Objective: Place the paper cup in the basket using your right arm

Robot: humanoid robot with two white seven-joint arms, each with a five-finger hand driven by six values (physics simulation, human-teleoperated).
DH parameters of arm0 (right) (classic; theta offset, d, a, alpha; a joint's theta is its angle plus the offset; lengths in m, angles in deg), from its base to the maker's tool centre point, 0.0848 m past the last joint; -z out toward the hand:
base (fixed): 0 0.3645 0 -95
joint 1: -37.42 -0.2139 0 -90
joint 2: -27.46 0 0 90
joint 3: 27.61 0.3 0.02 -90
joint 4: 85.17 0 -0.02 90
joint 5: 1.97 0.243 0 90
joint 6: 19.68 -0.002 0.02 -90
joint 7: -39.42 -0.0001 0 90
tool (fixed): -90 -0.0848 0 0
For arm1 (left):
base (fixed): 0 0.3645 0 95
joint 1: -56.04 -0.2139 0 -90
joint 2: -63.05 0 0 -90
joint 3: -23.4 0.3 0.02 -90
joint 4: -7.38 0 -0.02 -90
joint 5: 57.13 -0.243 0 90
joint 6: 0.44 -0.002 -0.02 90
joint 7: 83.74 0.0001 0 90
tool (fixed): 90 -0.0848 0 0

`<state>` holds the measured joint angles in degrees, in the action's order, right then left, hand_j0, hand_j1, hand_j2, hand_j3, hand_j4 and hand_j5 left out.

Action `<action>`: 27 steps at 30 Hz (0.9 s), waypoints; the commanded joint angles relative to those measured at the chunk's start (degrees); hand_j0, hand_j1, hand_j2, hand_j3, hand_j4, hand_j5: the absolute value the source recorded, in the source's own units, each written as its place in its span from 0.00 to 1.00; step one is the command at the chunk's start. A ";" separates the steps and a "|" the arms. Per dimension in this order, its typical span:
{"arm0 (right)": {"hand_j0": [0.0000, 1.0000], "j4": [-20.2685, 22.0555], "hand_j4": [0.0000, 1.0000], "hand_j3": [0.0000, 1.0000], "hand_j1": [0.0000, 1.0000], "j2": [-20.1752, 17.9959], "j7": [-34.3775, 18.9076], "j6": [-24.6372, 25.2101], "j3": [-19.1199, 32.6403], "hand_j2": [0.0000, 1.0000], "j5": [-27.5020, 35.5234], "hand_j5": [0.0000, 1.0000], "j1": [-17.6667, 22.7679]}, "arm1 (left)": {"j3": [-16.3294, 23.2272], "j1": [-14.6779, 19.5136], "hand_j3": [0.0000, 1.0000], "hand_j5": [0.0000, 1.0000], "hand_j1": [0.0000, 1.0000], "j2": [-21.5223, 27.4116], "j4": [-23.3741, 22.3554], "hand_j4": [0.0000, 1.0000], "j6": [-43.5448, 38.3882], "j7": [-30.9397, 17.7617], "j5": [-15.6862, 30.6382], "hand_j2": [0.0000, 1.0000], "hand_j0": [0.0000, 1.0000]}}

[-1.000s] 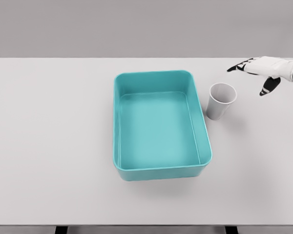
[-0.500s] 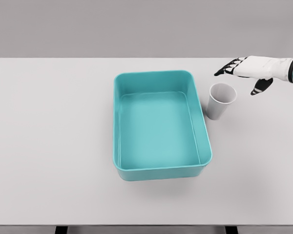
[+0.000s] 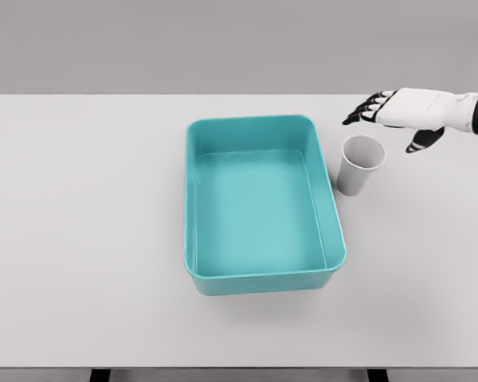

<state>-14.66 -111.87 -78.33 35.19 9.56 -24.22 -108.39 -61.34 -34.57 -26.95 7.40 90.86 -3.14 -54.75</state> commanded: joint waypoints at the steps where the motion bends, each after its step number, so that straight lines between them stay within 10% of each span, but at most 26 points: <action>1: 1.00 1.47 1.00 1.00 1.00 0.02 0.06 0.13 0.45 1.00 0.27 1.00 0.00 | 0.00 0.00 1.00 1.00 1.00 0.00 0.06 1.00 -0.07 -0.01 0.00 1.00 1.00; 27: 1.00 2.00 1.00 1.00 1.00 1.78 0.06 0.13 0.62 1.00 0.19 1.00 3.78 | 0.00 0.00 1.00 1.00 1.00 0.00 -0.03 1.00 0.02 -0.01 0.00 1.00 1.00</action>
<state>-12.89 -110.08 -78.29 35.19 10.10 -24.32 -104.52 -61.33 -34.57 -26.95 7.42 90.87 -3.14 -54.75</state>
